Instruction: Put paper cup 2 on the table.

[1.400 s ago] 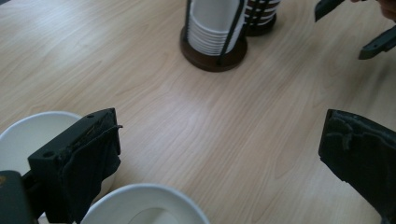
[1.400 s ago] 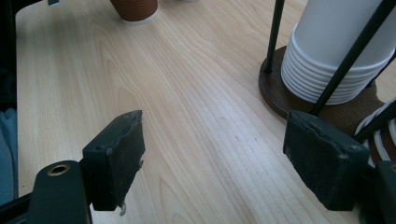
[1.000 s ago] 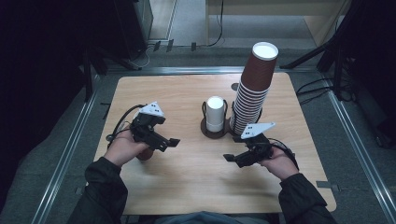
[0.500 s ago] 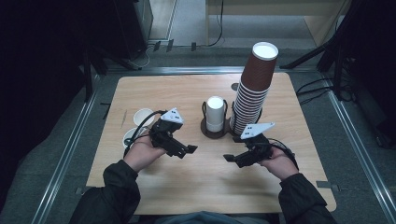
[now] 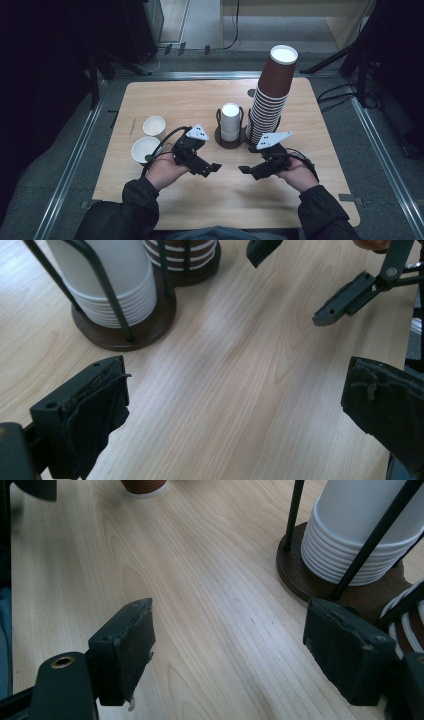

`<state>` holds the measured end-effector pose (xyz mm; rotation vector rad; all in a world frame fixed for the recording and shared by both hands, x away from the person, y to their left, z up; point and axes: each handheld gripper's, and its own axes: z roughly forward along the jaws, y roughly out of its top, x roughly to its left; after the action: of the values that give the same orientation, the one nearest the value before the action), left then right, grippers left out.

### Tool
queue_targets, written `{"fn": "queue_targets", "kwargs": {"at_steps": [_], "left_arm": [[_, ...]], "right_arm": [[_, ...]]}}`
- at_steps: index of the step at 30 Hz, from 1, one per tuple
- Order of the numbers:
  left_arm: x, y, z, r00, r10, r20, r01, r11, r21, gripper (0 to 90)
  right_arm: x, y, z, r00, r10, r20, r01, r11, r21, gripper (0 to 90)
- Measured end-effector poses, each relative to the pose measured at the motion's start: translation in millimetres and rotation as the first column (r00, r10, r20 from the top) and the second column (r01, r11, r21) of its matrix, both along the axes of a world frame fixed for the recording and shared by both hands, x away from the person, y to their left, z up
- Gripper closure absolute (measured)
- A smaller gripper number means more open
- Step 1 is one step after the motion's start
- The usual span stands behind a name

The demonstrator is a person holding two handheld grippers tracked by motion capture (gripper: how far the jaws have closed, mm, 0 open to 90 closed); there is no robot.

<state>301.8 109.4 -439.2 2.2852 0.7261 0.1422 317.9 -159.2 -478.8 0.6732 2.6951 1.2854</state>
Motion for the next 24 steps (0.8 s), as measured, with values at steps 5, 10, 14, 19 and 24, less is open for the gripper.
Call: {"fn": "queue_targets", "kwargs": {"at_steps": [5, 10, 14, 19, 24], "left_arm": [[-1.5, -4.3, -8.4, 1.0, -0.006, 0.007, 0.006, 1.0, 0.007, 0.0], [-0.7, -4.6, -15.3, 1.0, 0.01, 0.0, -0.01, 0.9999, -0.004, 0.0], [-0.4, -3.7, -18.9, 0.9999, 0.011, -0.003, -0.011, 0.9999, 0.003, 0.0], [-0.7, -2.7, -21.9, 0.9999, 0.015, -0.003, -0.015, 0.9998, 0.008, 0.0], [-0.2, -2.8, -24.2, 0.9999, 0.016, 0.005, -0.016, 0.9997, 0.018, 0.0]], "right_arm": [[0.8, 1.1, -0.7, 0.9999, 0.007, 0.011, -0.006, 0.9999, -0.008, 20.6], [0.6, 2.8, -2.5, 0.9991, 0.03, 0.029, -0.029, 0.999, -0.033, 20.5], [0.6, 3.6, -2.7, 0.999, 0.034, 0.029, -0.033, 0.9987, -0.037, 20.6], [1.1, 4.6, -3.8, 0.9982, 0.045, 0.038, -0.043, 0.998, -0.045, 20.6], [1.1, 4.9, -4.0, 0.9976, 0.051, 0.046, -0.049, 0.9975, -0.05, 20.5]]}}
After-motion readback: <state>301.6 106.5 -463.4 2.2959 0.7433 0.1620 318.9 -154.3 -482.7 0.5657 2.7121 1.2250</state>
